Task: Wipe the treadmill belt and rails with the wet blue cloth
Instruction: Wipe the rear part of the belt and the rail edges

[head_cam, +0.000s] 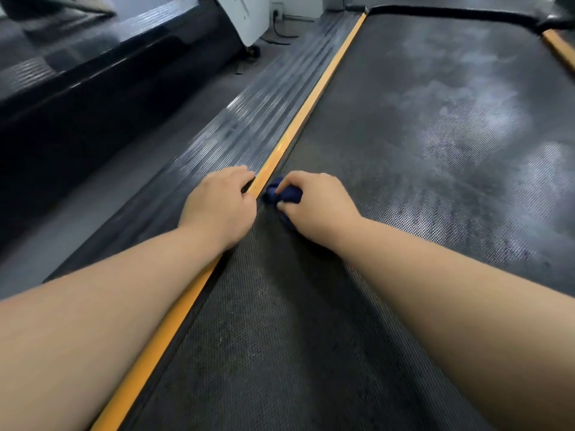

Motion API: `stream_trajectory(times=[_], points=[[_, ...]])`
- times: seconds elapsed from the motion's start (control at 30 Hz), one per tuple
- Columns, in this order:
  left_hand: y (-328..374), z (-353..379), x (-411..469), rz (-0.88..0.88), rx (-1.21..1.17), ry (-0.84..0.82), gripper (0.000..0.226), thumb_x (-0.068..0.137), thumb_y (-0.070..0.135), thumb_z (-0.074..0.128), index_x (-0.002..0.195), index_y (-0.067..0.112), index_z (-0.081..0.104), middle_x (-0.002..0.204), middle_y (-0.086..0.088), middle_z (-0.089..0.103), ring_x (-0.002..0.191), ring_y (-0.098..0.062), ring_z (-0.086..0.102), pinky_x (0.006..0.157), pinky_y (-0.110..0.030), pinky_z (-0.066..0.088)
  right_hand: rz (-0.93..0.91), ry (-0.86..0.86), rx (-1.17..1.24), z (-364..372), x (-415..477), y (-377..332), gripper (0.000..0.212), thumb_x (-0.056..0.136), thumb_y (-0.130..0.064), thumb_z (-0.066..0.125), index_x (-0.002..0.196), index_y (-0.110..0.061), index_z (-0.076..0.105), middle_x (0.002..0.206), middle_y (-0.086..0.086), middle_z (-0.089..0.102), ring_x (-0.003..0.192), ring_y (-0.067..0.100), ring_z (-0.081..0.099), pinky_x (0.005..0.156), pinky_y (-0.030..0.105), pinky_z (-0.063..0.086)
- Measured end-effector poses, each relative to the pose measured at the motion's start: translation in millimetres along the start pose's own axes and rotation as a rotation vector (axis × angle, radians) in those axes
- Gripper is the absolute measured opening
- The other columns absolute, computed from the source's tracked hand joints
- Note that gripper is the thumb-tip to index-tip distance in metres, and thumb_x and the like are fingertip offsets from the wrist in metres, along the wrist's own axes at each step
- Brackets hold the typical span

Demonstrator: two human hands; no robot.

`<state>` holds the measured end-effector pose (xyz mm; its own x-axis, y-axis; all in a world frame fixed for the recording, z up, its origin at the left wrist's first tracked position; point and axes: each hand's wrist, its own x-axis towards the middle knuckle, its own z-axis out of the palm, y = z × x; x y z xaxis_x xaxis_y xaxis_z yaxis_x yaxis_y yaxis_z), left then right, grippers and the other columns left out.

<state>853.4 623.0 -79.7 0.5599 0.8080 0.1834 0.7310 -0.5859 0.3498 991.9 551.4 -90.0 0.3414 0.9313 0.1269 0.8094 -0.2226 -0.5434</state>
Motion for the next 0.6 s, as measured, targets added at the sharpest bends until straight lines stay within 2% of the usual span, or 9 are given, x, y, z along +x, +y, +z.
stream_trajectory(times=[0.07,0.13,0.27,0.4,0.47,0.53,0.6], points=[[-1,-1,0,-0.015,-0.024,0.0,0.03,0.086,0.009,0.047,0.111,0.007,0.062,0.124,-0.006,0.058,0.117,-0.027,0.047,0.093,-0.038,0.039,-0.142,-0.067,-0.01,5,-25,-12,0.018,0.083,-0.027,0.063,0.101,-0.029,0.064,0.098,0.0,0.064,0.098,0.021,0.051,0.084,0.033,0.045],[-2,-1,1,-0.018,-0.036,0.001,0.032,0.087,0.01,0.046,0.114,0.009,0.062,0.128,-0.004,0.056,0.121,-0.026,0.045,0.096,-0.036,0.038,-0.18,-0.074,-0.034,7,-23,-17,0.017,0.082,-0.024,0.062,0.098,-0.028,0.065,0.095,-0.002,0.066,0.097,0.022,0.052,0.087,0.036,0.045],[-5,4,3,0.004,-0.029,0.012,0.043,0.089,0.014,0.045,0.129,0.02,0.057,0.143,0.005,0.047,0.132,-0.02,0.038,0.106,-0.034,0.032,0.064,0.085,0.016,9,36,-3,0.018,0.082,-0.017,0.06,0.097,-0.027,0.063,0.104,-0.001,0.064,0.106,0.024,0.052,0.091,0.039,0.044],[-9,9,6,-0.005,-0.015,0.022,0.046,0.089,0.015,0.044,0.133,0.022,0.054,0.145,0.009,0.044,0.135,-0.016,0.036,0.108,-0.033,0.031,0.18,0.225,-0.199,20,69,1,0.021,0.092,-0.015,0.05,0.11,-0.022,0.055,0.114,0.003,0.054,0.107,0.027,0.045,0.08,0.035,0.033],[-11,10,7,-0.006,-0.034,0.023,0.047,0.089,0.016,0.043,0.135,0.022,0.052,0.145,0.009,0.043,0.135,-0.014,0.035,0.109,-0.034,0.03,0.216,0.196,-0.209,20,72,3,0.026,0.091,-0.018,0.049,0.116,-0.023,0.056,0.117,0.004,0.054,0.111,0.027,0.044,0.084,0.036,0.036],[-13,9,9,0.002,-0.051,0.019,0.047,0.088,0.017,0.043,0.134,0.022,0.053,0.143,0.008,0.046,0.133,-0.015,0.038,0.107,-0.035,0.034,0.216,0.091,-0.153,11,72,2,0.029,0.088,-0.019,0.052,0.114,-0.024,0.061,0.114,0.003,0.059,0.113,0.027,0.048,0.087,0.034,0.043],[-11,8,9,0.011,-0.054,0.014,0.045,0.087,0.017,0.043,0.13,0.021,0.055,0.139,0.006,0.049,0.128,-0.018,0.042,0.102,-0.036,0.038,0.185,-0.01,-0.144,1,70,0,0.025,0.084,-0.018,0.054,0.105,-0.022,0.067,0.105,0.003,0.064,0.104,0.025,0.056,0.079,0.03,0.049]])
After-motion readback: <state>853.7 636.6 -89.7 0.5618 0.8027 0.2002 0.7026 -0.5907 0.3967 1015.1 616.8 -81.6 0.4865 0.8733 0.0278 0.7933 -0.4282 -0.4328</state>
